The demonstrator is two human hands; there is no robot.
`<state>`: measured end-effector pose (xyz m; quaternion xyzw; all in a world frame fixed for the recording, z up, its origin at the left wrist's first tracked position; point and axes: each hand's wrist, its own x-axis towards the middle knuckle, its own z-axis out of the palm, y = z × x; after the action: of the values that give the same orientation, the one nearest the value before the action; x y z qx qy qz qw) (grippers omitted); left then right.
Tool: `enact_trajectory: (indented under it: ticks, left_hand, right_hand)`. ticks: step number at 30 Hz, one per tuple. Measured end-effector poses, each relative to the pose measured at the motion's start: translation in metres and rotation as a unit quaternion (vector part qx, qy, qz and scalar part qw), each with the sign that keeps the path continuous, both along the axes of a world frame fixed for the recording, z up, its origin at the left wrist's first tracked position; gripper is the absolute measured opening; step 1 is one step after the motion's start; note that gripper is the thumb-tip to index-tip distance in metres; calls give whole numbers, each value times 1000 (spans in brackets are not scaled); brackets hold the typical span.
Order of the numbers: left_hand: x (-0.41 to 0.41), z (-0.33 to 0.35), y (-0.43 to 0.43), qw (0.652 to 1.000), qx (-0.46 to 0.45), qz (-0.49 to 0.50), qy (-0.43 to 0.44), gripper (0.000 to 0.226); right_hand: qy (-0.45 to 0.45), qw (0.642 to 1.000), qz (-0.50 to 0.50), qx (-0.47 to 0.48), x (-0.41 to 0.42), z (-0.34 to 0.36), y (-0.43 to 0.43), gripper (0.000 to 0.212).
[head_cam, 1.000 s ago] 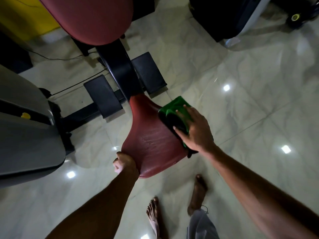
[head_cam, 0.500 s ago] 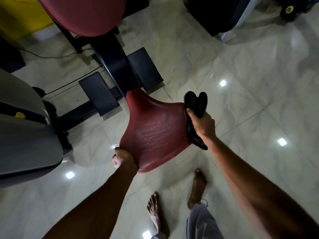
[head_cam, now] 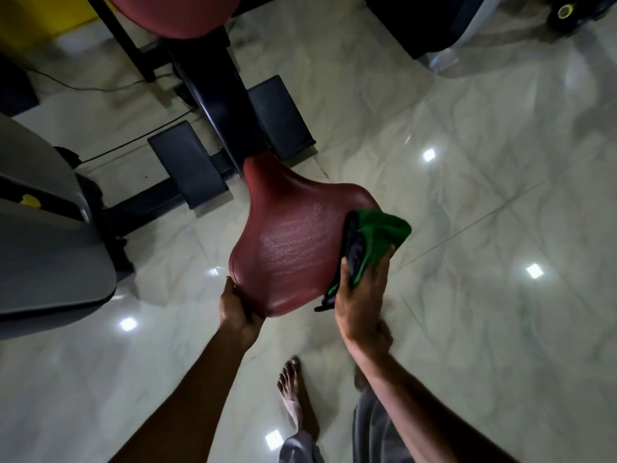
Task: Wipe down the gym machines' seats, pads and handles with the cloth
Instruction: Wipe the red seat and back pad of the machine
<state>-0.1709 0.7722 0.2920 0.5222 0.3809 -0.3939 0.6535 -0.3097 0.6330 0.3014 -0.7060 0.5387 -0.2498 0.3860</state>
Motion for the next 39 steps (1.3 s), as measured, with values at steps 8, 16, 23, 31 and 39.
enact_trajectory:
  ticks: [8,16,23,31,39]
  left_hand:
    - [-34,1,25,990,-82,96,60,30]
    - [-43,13,32,972,-133,180,77,56]
    - [-37,7,24,977,-88,171,90,54]
    - [-24,8,17,989,-46,104,96,33]
    - [-5,12,-1,996,15,30,78,43]
  right_hand:
    - [134,841,461,-247,-36,-14,21,93]
    - [164,559,735,-346,65,9,8,72]
    - [245,609,666,-354,169,27,23,46]
    - [260,656,611,-360,198,28,-3,47]
    - [175,595,691,-373,195,28,-81,63]
